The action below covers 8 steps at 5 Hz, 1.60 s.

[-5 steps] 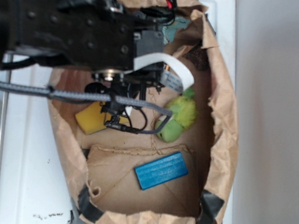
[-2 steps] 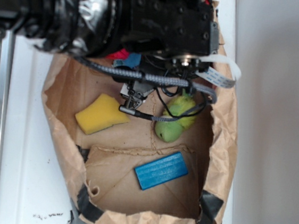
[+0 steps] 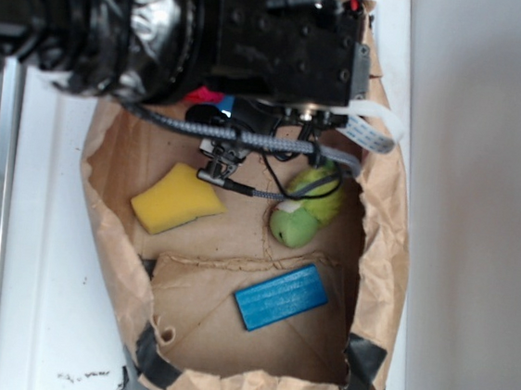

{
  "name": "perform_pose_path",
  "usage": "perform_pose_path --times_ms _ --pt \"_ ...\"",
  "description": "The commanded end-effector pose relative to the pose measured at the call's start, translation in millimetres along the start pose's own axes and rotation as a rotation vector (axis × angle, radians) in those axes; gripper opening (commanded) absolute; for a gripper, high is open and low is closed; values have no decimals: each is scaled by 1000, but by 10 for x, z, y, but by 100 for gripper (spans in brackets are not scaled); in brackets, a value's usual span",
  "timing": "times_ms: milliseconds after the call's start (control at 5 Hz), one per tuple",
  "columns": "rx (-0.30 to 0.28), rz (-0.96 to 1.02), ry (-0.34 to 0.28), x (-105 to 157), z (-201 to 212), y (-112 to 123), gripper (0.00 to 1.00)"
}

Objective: Grab the red paper.

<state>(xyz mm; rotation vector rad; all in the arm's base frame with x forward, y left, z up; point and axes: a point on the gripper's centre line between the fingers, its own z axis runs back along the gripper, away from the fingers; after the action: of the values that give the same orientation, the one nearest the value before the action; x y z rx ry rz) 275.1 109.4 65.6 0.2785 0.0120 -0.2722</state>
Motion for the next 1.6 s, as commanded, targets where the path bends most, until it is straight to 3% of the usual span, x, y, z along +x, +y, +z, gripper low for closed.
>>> perform_pose_path --times_ms 0,200,600,800,1200,1400 --pt "-18 -32 14 -182 240 96 100" --pt "-44 -46 11 -282 309 115 100" --pt "57 -17 28 -225 -30 127 100" --pt "73 -6 1 -185 -78 124 100" --pt "86 0 7 -150 -259 29 100" --pt "69 10 5 -158 -269 8 0"
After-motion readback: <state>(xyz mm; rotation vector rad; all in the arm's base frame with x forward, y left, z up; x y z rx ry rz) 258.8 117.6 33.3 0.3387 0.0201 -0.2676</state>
